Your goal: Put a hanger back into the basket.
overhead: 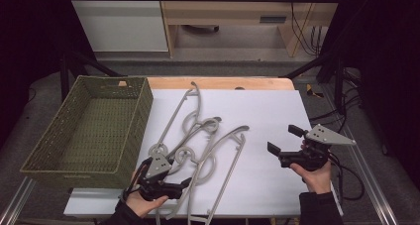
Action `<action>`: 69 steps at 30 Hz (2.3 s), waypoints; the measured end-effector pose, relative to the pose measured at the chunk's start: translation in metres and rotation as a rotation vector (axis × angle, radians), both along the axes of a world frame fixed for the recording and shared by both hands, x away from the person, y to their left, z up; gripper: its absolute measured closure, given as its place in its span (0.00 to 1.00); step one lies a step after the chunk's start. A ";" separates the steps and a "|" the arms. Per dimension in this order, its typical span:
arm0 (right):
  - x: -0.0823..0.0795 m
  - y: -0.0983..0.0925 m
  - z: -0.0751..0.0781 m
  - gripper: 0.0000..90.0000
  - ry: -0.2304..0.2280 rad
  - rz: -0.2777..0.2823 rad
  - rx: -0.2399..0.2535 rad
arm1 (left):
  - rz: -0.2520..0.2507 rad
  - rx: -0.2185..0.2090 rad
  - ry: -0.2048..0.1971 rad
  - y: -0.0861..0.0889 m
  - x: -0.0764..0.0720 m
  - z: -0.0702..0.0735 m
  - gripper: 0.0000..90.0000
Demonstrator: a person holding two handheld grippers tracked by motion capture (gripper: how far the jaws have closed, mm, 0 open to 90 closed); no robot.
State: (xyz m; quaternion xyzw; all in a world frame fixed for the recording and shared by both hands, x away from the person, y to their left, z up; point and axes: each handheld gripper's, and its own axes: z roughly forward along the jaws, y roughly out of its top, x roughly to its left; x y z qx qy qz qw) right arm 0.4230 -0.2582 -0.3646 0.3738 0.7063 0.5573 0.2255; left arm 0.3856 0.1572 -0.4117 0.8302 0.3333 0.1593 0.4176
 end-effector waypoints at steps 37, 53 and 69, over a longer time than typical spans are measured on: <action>0.002 0.007 -0.005 0.02 0.031 0.026 -0.015 | -0.021 0.153 0.208 -0.053 -0.004 -0.052 0.56; 0.002 0.008 -0.005 0.02 0.034 0.027 -0.016 | 0.021 0.169 0.265 -0.056 -0.003 -0.052 0.78; 0.003 0.009 -0.006 0.02 0.038 0.031 -0.017 | 0.012 0.204 0.280 -0.067 0.015 -0.050 0.74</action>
